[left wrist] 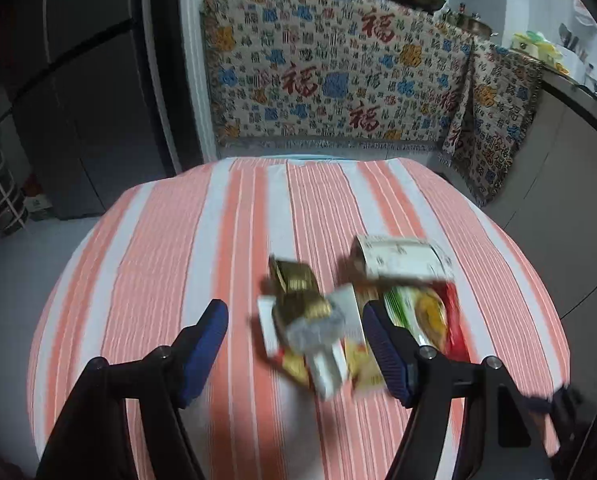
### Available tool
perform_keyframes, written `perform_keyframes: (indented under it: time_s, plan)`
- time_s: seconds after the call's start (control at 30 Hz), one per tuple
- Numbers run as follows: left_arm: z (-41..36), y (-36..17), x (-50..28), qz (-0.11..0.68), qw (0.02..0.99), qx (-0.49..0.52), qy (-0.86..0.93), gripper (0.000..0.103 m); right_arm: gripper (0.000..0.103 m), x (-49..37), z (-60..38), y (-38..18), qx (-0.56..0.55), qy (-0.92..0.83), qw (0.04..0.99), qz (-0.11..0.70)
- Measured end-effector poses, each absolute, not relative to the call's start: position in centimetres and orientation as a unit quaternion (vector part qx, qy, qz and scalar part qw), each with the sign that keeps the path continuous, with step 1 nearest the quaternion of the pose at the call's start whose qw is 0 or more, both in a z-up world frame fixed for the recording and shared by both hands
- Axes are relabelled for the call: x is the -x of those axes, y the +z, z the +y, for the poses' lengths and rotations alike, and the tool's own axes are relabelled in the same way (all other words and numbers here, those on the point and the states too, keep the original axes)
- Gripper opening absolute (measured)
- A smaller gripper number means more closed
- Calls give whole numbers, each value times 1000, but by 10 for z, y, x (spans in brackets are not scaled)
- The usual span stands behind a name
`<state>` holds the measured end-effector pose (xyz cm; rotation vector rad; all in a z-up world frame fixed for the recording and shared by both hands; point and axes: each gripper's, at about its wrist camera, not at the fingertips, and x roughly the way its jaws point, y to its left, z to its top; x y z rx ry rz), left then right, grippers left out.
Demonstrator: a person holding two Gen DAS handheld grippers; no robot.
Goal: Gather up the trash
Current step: 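Return the left tool to the table and grasp the gold-foil wrapped item, then grasp the red wrapped bar with the right tool while the left tool holds the foil item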
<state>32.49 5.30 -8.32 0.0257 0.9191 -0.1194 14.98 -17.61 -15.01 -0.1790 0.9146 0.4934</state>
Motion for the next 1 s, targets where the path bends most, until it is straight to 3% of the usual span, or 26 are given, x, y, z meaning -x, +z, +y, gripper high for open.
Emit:
perform_keyframes:
  time_s: [0.2, 0.23, 0.3, 0.57, 0.73, 1.0]
  plan:
    - [61, -132, -393, 540, 840, 11, -46, 67, 87, -148, -179, -149, 83, 239, 863, 437]
    - [62, -138, -393, 548, 835, 16, -49, 62, 87, -148, -179, -149, 83, 240, 863, 437]
    - [61, -148, -395, 566, 821, 29, -73, 36, 87, -149, -179, -149, 83, 240, 863, 437]
    - [77, -105, -384, 512, 855, 40, -71, 35, 87, -149, -181, -148, 82, 240, 863, 437]
    - [88, -75, -335, 491, 867, 20, -78, 35, 87, -151, -188, -147, 71, 234, 864, 439]
    - [111, -121, -217, 503, 861, 14, -73, 35, 87, -173, -211, -143, 13, 201, 871, 449]
